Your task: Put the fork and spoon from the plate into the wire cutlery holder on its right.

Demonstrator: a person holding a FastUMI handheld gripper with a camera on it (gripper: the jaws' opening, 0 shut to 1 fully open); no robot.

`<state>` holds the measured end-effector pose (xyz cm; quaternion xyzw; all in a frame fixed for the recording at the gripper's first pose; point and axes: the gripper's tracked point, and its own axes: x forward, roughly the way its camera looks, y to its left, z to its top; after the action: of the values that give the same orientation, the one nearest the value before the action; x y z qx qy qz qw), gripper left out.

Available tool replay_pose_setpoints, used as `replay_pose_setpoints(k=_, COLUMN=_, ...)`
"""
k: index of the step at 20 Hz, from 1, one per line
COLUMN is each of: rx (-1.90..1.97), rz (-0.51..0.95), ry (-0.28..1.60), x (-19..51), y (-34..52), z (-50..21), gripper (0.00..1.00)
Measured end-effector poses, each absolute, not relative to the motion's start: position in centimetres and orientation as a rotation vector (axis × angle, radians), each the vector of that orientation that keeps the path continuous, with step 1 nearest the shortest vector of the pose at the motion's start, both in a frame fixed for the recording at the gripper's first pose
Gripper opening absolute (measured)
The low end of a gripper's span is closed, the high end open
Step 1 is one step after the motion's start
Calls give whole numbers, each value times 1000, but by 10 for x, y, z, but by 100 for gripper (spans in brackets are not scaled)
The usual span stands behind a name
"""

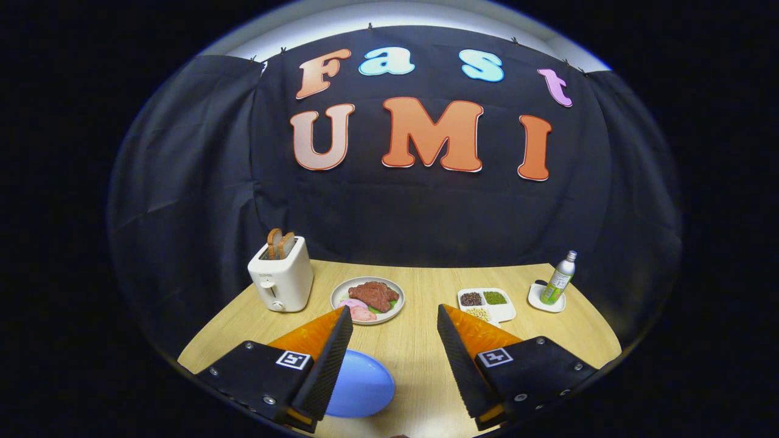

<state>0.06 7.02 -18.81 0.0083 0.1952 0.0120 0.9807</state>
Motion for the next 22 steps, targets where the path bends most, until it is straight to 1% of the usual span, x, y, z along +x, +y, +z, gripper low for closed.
replay_pose_setpoints(k=3, rx=29, rz=52, ry=409, x=-4, y=99, z=-198, gripper=84)
replay_pose_setpoints(k=6, rx=52, rz=75, ry=484, x=-13, y=127, z=-230, gripper=84)
replay_pose_setpoints(k=12, rx=54, rz=54, ry=565, x=-26, y=163, z=-278, gripper=84)
replay_pose_setpoints(k=16, rx=67, rz=71, ry=695, x=-45, y=186, z=-322, gripper=85)
replay_pose_setpoints(k=22, rx=48, rz=111, ry=845, x=-62, y=201, z=-369, gripper=85)
